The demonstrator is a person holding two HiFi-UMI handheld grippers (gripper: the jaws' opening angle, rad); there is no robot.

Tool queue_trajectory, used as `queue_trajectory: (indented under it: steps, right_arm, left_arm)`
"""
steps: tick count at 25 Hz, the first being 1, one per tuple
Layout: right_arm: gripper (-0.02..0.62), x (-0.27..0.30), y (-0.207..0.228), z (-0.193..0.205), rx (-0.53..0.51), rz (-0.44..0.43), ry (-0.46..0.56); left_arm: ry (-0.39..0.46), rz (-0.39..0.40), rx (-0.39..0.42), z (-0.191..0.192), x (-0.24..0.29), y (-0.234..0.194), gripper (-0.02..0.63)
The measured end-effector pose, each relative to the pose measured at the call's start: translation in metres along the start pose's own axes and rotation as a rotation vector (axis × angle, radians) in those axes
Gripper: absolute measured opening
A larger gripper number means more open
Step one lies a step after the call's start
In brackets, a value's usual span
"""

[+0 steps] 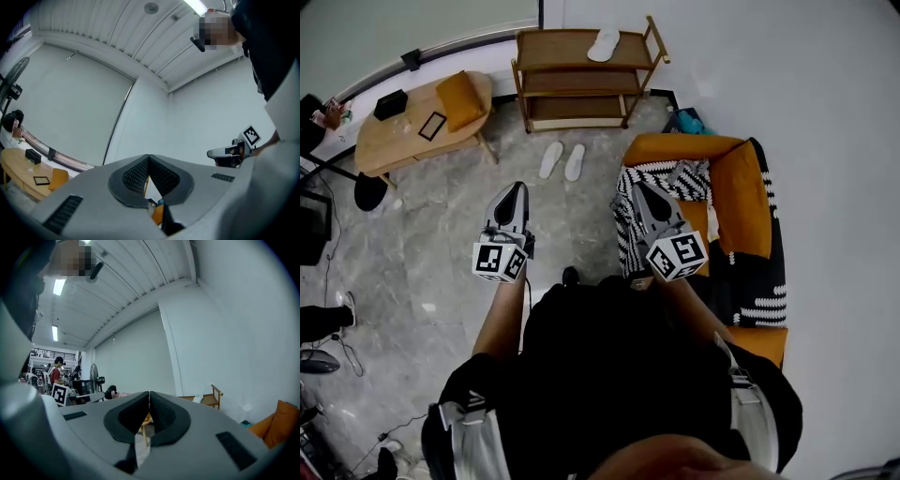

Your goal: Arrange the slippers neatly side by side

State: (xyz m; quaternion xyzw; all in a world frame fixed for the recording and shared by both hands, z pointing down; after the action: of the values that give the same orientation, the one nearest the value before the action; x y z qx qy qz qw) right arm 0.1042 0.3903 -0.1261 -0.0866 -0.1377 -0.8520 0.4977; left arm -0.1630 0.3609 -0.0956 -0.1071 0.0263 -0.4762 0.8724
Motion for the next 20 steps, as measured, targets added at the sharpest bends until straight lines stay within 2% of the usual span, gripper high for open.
queue_trajectory:
  steps: [6, 10, 13, 17, 20]
  right_arm:
    - [0.032, 0.032, 0.026, 0.005, 0.037, 0.02, -0.026]
    - [0.032, 0.06, 0.058, 0.006, 0.062, 0.023, -0.031]
    - [0.032, 0.088, 0.089, 0.005, 0.073, 0.013, -0.025]
    - [0.032, 0.128, 0.137, -0.013, 0.001, -0.027, 0.06]
    - [0.032, 0.169, 0.166, -0.025, -0.021, -0.073, 0.061]
  left_arm:
    - [-0.045, 0.029, -0.037, 0.013, 0.043, -0.021, 0.014]
    - [-0.085, 0.035, -0.064, 0.025, 0.084, -0.035, 0.014]
    - [-0.107, 0.041, -0.056, 0.03, 0.123, -0.041, 0.014]
    - [-0.122, 0.04, -0.05, 0.034, 0.187, -0.05, 0.014]
    - [-0.172, 0.0, -0.076, 0.036, 0.225, -0.064, 0.014]
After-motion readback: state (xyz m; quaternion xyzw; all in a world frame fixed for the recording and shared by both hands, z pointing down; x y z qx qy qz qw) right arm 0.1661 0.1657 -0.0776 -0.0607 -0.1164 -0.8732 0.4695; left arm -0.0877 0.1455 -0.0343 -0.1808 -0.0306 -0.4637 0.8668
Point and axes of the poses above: the fingertips, and each gripper's own axes: x forward along the fingers, y to its right, z out of its underside, the point moved 3 cm from there along -x, backward along the fingers, and after that the axes turned 12 degrees about -y, right-handed, at the moved point
